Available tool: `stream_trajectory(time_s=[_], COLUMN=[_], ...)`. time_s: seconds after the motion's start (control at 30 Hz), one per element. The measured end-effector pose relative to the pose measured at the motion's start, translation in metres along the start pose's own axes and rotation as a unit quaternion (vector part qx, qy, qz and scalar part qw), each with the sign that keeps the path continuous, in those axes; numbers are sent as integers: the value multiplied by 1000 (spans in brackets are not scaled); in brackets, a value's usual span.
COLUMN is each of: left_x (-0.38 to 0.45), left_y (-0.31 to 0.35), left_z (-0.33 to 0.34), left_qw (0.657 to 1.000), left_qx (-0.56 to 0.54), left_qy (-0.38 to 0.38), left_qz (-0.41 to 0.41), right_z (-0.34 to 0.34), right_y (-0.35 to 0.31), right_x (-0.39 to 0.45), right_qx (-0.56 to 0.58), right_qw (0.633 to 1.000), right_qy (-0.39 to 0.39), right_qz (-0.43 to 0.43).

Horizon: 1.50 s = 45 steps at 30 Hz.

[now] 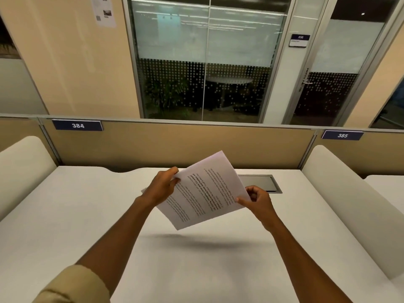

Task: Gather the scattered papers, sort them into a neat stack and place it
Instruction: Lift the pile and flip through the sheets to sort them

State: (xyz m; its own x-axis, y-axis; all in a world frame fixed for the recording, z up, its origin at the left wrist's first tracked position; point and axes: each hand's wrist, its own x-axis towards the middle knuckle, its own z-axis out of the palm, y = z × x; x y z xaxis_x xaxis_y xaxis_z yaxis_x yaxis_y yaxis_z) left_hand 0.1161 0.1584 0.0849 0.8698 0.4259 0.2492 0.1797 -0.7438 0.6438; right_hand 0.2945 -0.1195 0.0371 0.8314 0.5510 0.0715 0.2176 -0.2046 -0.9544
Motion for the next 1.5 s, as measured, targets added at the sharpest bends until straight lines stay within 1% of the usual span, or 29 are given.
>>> stream_trajectory(time_s=[0.07, 0.13, 0.23, 0.33, 0.47, 0.63, 0.7, 0.83, 0.9, 0.97, 1.03, 1.17, 1.23, 1.4, 1.5], left_x=[2, 3, 2, 1, 0, -5, -9, -21, -28, -37, -46, -61, -66, -70, -67], left_y=[6, 11, 14, 17, 16, 1, -12, -40, -51, -59, -63, -57, -53, -49, -43], left_z=[-2, 0, 7, 13, 19, 14, 11, 8, 10, 16, 24, 50, 60, 75, 80], left_qw=[999, 996, 991, 989, 993, 998, 999, 997, 989, 970, 945, 906, 899, 915, 915], left_qx=[33, 69, 104, 104, 85, 56, 46, -16, -82, -185, -275, -373, -387, -341, -325], left_qy=[-4, -12, -34, -46, -50, -8, -7, -12, 1, 7, 11, 11, 31, 97, 142], left_qz=[30, 57, 79, 91, 67, 25, -5, -77, -121, -159, -176, -198, -204, -191, -195], right_z=[-1, 2, 7, 15, 22, 20, 15, 7, 4, 4, 5, 12, 16, 21, 27], right_y=[-2, -5, -11, -16, -15, -3, 3, 13, 16, 19, 22, 24, 25, 27, 23], right_x=[1, 1, 1, 0, -4, -11, -14, -18, -20, -21, -22, -22, -22, -24, -22], right_qx=[-48, -72, -62, -55, -32, -22, -15, 9, 24, 41, 59, 82, 80, 80, 68], right_qw=[998, 996, 996, 995, 998, 999, 1000, 999, 999, 998, 996, 995, 995, 995, 996], right_qy=[-30, -49, -65, -73, -46, -27, -23, -24, -25, -26, -28, -19, -10, 4, 21], right_qz=[-11, -23, -30, -33, -17, 0, 13, 33, 39, 47, 54, 62, 64, 59, 56])
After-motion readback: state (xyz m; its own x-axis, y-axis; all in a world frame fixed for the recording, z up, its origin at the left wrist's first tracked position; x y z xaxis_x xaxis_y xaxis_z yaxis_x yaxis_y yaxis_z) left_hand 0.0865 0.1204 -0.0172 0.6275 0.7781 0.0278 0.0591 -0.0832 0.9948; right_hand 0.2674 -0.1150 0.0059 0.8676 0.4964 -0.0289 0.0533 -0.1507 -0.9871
